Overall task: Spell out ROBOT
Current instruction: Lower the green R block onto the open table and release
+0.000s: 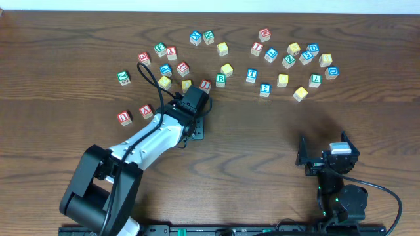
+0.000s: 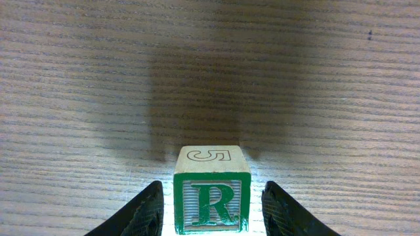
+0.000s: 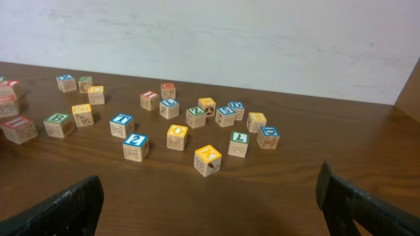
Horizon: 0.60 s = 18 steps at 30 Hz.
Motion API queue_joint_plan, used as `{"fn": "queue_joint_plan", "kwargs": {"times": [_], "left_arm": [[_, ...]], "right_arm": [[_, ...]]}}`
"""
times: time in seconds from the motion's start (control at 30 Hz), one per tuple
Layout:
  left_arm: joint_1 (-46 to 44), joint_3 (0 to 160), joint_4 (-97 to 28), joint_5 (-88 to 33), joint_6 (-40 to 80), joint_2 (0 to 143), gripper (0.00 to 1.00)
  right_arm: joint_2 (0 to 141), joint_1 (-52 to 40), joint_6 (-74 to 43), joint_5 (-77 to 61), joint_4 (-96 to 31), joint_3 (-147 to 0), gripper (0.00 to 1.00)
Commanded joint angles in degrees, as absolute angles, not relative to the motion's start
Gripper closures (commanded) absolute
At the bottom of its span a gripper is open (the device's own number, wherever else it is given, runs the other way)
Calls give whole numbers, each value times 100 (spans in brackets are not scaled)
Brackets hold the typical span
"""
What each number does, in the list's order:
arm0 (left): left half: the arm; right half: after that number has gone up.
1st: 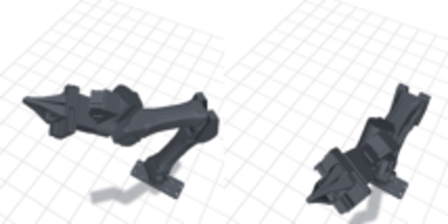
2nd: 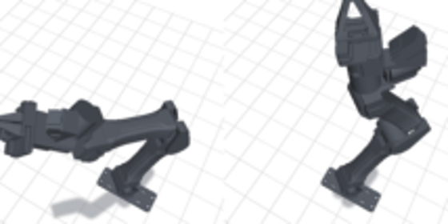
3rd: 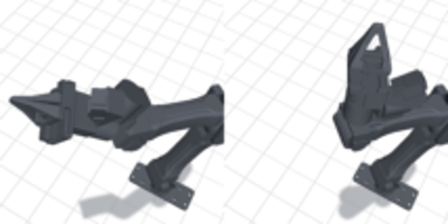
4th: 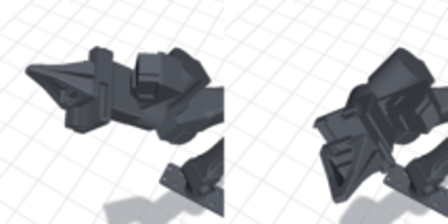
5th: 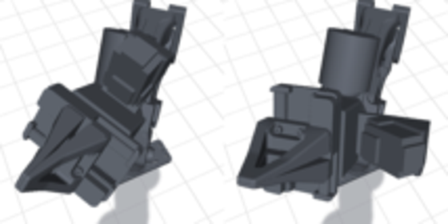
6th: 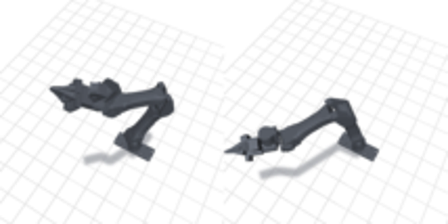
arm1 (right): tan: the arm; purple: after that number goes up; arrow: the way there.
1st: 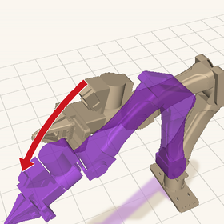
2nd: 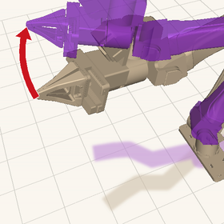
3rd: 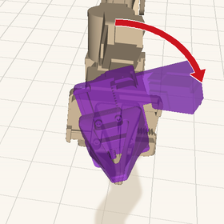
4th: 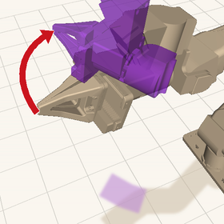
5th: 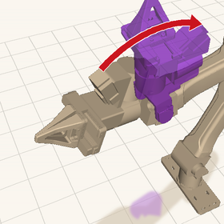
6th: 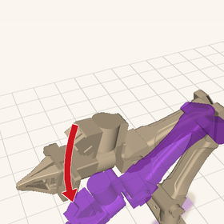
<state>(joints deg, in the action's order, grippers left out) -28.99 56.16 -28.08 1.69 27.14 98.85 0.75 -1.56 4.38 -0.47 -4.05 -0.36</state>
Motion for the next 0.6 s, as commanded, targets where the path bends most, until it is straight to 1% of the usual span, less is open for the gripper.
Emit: {"fn": "queue_joint_plan", "kwargs": {"times": [0.0, 0.3, 0.57], "left_arm": [[-2906, 5540, -2816, 239, 2709, 9957, 52], [-2906, 5616, -2818, 239, 2617, 9955, 52], [-2906, 6097, -3048, 237, 2438, 9953, 51]], "right_arm": [[73, -117, 370, -78, -432, -32, 1], [73, -117, 370, -80, -432, -32, 1], [73, -117, 370, -78, -432, -32, 1]]}}
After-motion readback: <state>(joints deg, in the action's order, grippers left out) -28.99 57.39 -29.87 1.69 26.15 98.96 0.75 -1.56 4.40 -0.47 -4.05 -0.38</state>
